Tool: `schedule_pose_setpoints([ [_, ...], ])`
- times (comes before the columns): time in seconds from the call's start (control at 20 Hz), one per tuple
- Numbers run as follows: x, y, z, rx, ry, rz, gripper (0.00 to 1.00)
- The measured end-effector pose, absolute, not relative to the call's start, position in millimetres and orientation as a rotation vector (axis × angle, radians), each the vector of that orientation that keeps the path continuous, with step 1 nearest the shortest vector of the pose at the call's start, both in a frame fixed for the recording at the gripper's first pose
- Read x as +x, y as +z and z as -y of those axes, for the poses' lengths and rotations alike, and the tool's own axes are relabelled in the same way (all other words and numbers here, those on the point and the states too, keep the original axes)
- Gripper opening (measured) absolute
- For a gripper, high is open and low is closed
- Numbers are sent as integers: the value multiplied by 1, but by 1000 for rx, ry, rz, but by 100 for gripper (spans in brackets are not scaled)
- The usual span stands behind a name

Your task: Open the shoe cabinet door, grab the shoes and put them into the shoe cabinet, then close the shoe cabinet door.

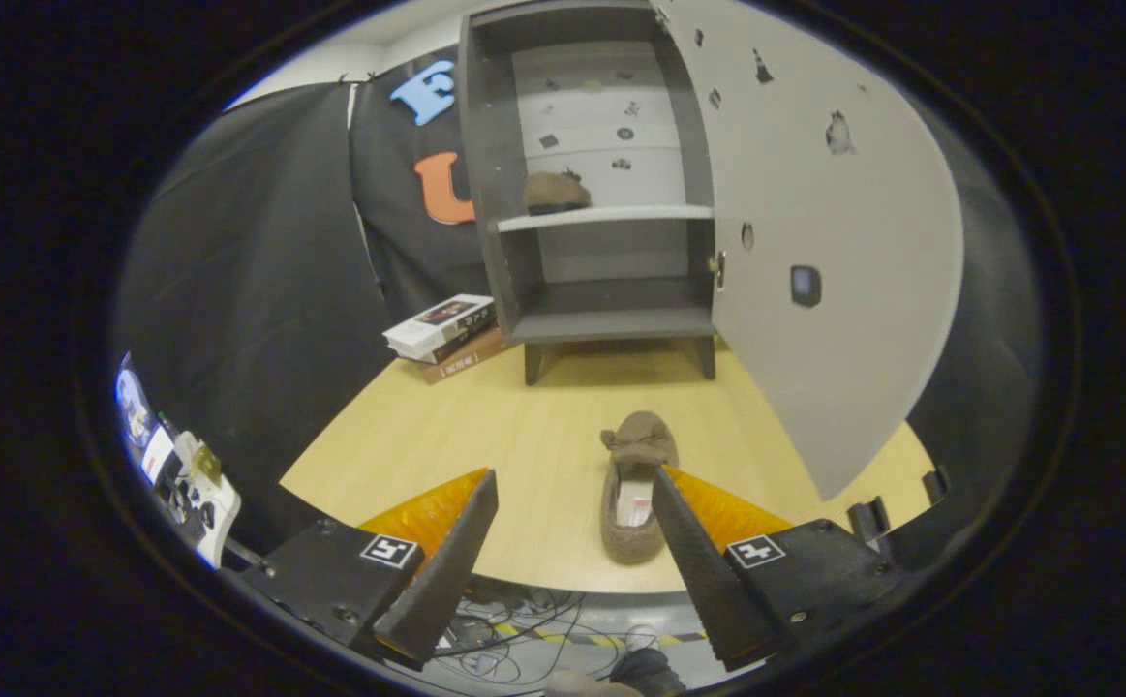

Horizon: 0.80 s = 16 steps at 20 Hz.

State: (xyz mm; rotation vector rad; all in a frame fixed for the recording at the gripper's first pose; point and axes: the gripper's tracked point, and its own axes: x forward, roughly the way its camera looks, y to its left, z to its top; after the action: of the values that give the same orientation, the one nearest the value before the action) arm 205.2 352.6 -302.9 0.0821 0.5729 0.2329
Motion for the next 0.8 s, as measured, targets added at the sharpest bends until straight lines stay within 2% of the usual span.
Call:
schedule_pose_setpoints([
  [0.3,276,-400,-362,253,167,-788,100],
  [0.65,360,-424,-374,326,139,-792,99],
  [0.8,375,-437,-372,336,116,-820,98],
])
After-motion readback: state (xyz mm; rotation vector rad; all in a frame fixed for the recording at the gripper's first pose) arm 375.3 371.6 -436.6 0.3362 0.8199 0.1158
